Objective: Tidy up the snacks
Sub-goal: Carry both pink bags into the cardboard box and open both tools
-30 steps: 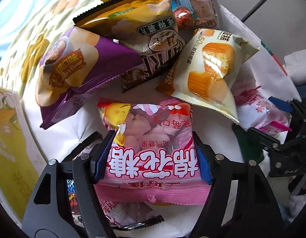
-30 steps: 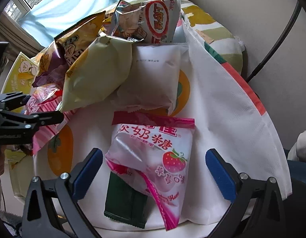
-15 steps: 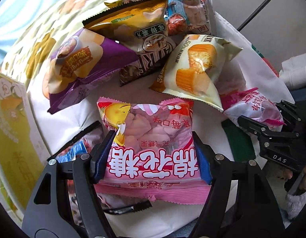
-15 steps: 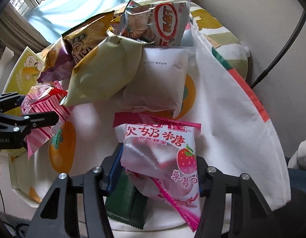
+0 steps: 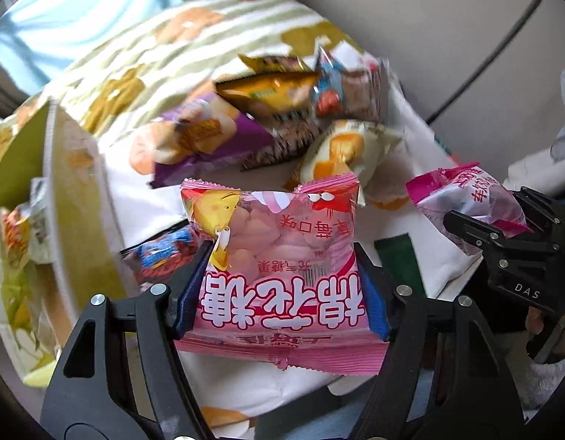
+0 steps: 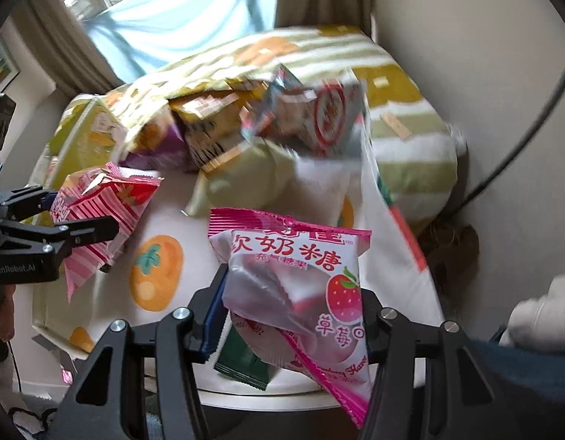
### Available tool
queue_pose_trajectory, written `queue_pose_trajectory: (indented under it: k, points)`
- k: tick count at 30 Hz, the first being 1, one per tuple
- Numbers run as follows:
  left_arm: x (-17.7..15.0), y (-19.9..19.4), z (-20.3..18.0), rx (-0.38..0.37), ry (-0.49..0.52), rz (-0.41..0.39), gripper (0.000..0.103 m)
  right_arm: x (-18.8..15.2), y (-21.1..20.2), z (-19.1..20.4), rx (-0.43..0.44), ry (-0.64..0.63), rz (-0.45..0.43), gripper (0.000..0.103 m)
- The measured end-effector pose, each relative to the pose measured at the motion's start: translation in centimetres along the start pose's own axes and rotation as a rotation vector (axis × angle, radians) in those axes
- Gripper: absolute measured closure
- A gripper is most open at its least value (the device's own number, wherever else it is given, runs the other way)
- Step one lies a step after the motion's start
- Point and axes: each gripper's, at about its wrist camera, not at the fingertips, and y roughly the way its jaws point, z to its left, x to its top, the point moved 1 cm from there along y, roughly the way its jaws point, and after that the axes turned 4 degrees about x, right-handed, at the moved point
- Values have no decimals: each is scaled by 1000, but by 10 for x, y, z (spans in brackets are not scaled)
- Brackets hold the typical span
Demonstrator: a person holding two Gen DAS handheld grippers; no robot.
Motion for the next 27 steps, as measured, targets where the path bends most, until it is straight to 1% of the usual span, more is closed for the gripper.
queue_pose_trajectory:
  k: [3,6,9,13,16,19,25,27]
  points:
    - [-1,-26,10,14,-60,-48,35,21,-9,12,30,-61,-28,51]
    - [-3,-52,30,46,-112,-111,35,43,-19,38,62,-137,-64,51]
    - [-4,-74,60,79,-168,-165,35,64,-25,73,108,-208,-98,51]
    - [-15,-101,112,121,-252,-220,35,85,-26,124,153,-292,-127,51]
    - [-25,-114,148,148,-297,-233,35,98,-21,164,199,-332,-136,51]
    - [-40,-119,188,183,-339,-225,35,108,-12,203,238,-355,-136,51]
    - [-70,-109,260,222,-401,-178,35,122,22,274,291,-391,-113,51]
    - [-77,-101,274,218,-406,-160,35,124,32,290,298,-393,-100,51]
